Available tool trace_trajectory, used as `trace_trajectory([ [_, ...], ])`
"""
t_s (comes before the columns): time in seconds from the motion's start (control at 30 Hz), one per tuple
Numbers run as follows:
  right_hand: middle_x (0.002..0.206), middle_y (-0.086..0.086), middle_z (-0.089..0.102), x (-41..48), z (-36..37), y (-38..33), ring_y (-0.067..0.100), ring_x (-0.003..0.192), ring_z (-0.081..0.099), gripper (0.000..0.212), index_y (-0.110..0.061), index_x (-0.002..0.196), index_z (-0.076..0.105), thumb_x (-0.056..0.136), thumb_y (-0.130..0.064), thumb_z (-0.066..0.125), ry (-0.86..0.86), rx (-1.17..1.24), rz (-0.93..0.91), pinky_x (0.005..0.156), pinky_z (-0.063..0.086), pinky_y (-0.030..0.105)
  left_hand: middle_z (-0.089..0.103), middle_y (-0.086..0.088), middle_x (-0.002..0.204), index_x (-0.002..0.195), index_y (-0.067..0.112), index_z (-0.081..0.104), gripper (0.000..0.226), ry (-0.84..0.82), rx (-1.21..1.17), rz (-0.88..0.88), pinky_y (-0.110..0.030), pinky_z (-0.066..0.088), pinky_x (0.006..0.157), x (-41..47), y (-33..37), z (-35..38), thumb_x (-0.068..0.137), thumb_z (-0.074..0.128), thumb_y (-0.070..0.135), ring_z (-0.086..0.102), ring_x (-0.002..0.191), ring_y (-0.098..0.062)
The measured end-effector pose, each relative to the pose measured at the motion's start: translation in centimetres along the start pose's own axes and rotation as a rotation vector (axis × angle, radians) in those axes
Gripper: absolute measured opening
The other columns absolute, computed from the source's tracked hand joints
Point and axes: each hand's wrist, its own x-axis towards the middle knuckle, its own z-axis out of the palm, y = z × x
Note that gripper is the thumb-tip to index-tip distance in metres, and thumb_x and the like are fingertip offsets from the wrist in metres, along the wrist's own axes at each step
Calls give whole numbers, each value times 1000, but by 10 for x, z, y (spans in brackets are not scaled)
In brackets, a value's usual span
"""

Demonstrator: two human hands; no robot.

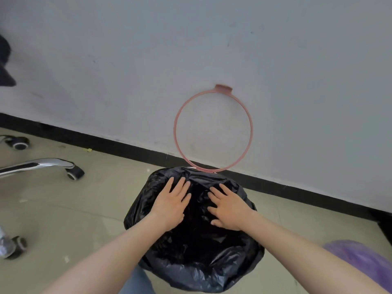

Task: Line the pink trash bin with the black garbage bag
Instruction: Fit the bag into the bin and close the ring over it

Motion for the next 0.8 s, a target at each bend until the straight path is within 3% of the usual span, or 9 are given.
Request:
trace_trajectory([
  [0.1, 156, 17, 9, 13, 3, 17, 33, 145, -3, 54, -14, 142, 27, 94, -37, 37, 136, -50, 1, 115, -11, 50, -15, -16, 155, 144, 14, -8, 66, 142, -15, -61, -53, -5, 114, 31, -2, -6, 95, 30, 37, -15, 142, -35],
  [0.2, 156, 19, 6, 18, 14, 34, 40, 143, 1, 58, -19, 143, 22, 91, -29, 44, 304, 80, 75, 115, -2, 55, -10, -16, 156, 144, 17, -14, 73, 131, -209, -213, -54, 6, 115, 50, -5, -2, 92, 37, 29, -3, 143, -39],
  [0.33, 157, 17, 0, 20, 32, 44, 36, 139, 21, 66, -27, 146, -1, 94, -39, 37, 192, 482, 212, 111, 26, 47, 5, -15, 156, 145, 20, -8, 71, 98, -286, -290, -53, 23, 109, 65, -12, 8, 92, 37, 35, 17, 138, -40],
  [0.4, 155, 16, 10, 24, 38, 47, 35, 133, 32, 62, -31, 146, -1, 95, -44, 32, 178, 650, 242, 104, 36, 43, 18, -13, 153, 145, 21, -2, 67, 109, -327, -312, -50, 32, 102, 73, -15, 8, 92, 33, 40, 28, 132, -38],
  [0.5, 136, 16, 37, 29, 37, 48, 35, 112, 51, 51, -35, 144, 8, 97, -43, 26, 283, 861, 304, 91, 45, 41, 34, -11, 144, 144, 23, 8, 62, 135, -386, -342, -46, 37, 94, 83, -19, 6, 92, 26, 50, 37, 124, -35],
  [0.63, 121, 14, 50, 33, 35, 47, 35, 103, 56, 43, -36, 141, 18, 98, -38, 23, 343, 950, 332, 86, 47, 44, 43, -13, 135, 142, 24, 16, 65, 99, -382, -364, -43, 42, 88, 90, -23, 4, 88, 26, 59, 44, 118, -34],
  [0.8, 110, 17, 63, 39, 38, 54, 35, 98, 59, 38, -30, 137, 26, 100, -33, 20, 337, 1108, 351, 78, 44, 39, 53, -10, 123, 136, 13, 24, 56, 204, -451, -329, -39, 46, 71, 88, -29, 11, 91, 34, 45, 55, 104, -30],
])
